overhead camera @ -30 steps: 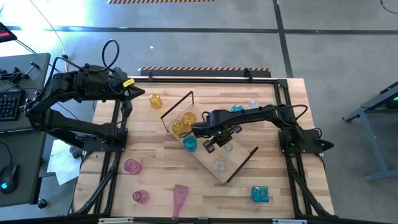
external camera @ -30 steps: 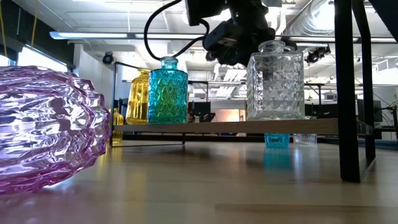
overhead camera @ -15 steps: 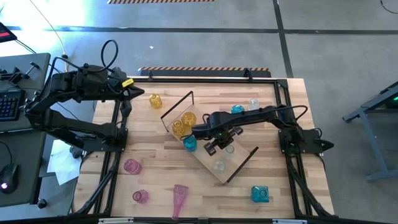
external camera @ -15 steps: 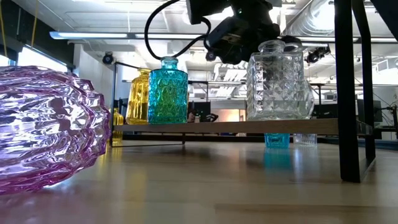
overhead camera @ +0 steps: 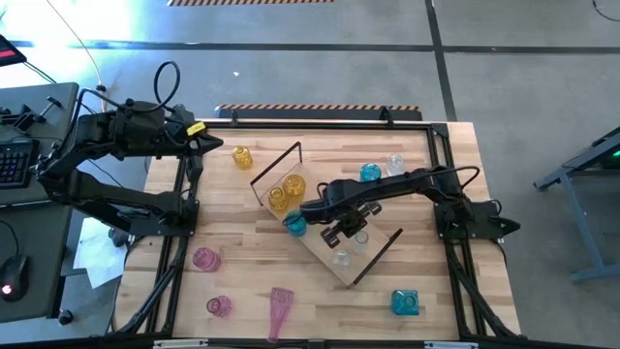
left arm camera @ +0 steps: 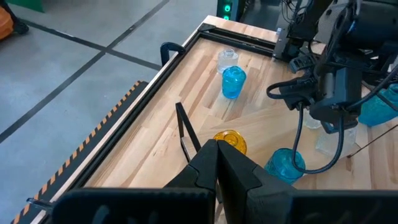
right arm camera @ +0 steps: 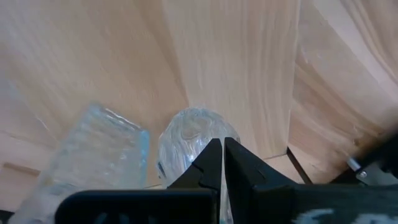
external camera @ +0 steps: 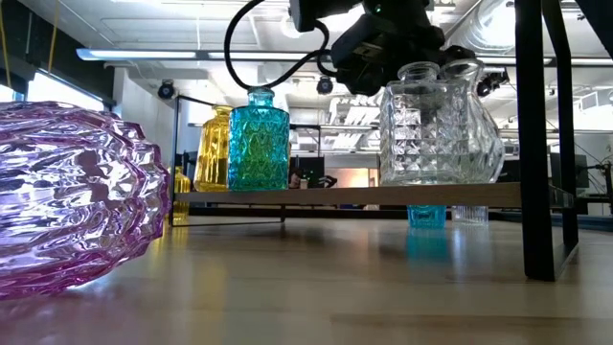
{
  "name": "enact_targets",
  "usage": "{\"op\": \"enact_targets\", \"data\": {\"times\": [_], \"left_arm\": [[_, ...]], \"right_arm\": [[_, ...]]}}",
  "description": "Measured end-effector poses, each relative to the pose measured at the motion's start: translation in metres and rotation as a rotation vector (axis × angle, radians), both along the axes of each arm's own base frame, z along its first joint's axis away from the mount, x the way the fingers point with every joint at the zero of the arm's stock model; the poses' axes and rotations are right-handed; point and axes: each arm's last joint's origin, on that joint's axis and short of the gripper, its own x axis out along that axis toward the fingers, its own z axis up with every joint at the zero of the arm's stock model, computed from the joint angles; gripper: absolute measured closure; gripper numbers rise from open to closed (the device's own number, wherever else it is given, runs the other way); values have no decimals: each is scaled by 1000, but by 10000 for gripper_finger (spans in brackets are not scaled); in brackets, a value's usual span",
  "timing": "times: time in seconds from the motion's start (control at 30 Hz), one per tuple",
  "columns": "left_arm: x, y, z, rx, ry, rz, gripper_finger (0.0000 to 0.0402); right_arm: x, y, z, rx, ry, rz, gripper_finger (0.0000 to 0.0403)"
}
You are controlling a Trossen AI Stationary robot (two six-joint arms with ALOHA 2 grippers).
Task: Sort vases onto shelf
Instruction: Adjust the crystal vases on the shelf
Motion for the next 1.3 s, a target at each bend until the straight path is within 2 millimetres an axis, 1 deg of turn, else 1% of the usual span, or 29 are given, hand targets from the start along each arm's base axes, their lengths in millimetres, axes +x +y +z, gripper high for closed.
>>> {"op": "enact_targets", "data": {"times": [0.33, 0.53, 0.7, 0.8, 0.9, 1.03, 1.1, 1.3], "left_arm": [[0, -1, 0, -17, -3, -28, 402], [0, -1, 0, -19, -3, -31, 401], [0, -1, 0, -19, -3, -31, 401], [0, -1, 0, -19, -3, -31, 402], [1, -1, 0, -19, -4, -31, 402], [1, -1, 0, -16, -4, -29, 401], [1, -1, 0, -12, -4, -23, 402], [-2, -1, 1, -8, -13, -20, 402]], "right_arm": [[-2, 6, 0, -13, 20, -15, 403], [-2, 3, 1, -159, 1, -16, 403], [-8, 2, 16, -223, -60, -11, 403], [-8, 5, 27, -225, -149, 50, 403], [-1, 11, 35, -198, -301, 156, 403], [8, 19, 40, -177, -445, 252, 403], [9, 22, 41, -149, -463, 295, 403], [6, 25, 38, -41, -434, 444, 403]]}}
